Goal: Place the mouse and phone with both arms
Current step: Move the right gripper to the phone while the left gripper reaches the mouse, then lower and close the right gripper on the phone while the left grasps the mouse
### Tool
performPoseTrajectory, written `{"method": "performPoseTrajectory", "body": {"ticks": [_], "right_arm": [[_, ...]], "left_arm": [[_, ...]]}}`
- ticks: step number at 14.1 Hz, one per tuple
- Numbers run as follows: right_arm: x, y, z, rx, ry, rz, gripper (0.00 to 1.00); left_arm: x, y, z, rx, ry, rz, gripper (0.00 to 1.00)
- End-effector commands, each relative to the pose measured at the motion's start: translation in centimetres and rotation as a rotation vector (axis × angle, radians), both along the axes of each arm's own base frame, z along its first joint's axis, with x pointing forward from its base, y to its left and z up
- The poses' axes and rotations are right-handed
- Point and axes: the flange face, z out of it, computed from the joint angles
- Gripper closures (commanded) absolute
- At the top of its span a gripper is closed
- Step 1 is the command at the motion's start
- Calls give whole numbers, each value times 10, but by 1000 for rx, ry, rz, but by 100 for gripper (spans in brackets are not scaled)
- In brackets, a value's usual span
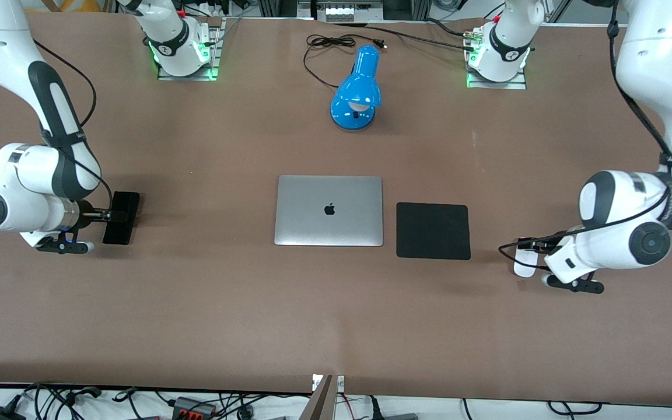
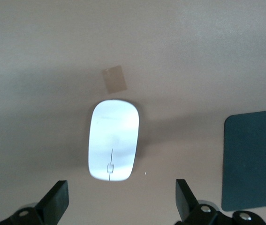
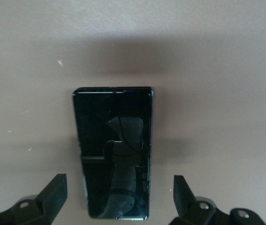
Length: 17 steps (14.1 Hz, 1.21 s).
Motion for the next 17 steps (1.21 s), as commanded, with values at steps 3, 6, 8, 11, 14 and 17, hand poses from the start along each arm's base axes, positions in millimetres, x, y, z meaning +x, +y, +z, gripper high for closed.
{"method": "performPoseTrajectory", "body": {"ticks": [3, 6, 8, 11, 14, 17], "right_arm": [[2, 11, -31, 39, -13, -38, 0], [8, 24, -34, 38, -31, -13, 0], [7, 23, -37, 40, -27, -1, 0], [7, 22, -37, 33, -24, 13, 0], [5, 20, -41, 26, -13, 64, 0], [6, 21, -42, 11, -7, 146, 0]], "left_arm": [[9, -2, -31, -17, -33, -117, 0], [10, -4, -39, 40, -36, -181, 0], [10, -6, -46, 41, -39, -188, 0], [12, -3, -57, 32, -57, -204, 0], [12, 0, -65, 28, -57, -199, 0], [12, 2, -66, 28, -56, -198, 0]]}}
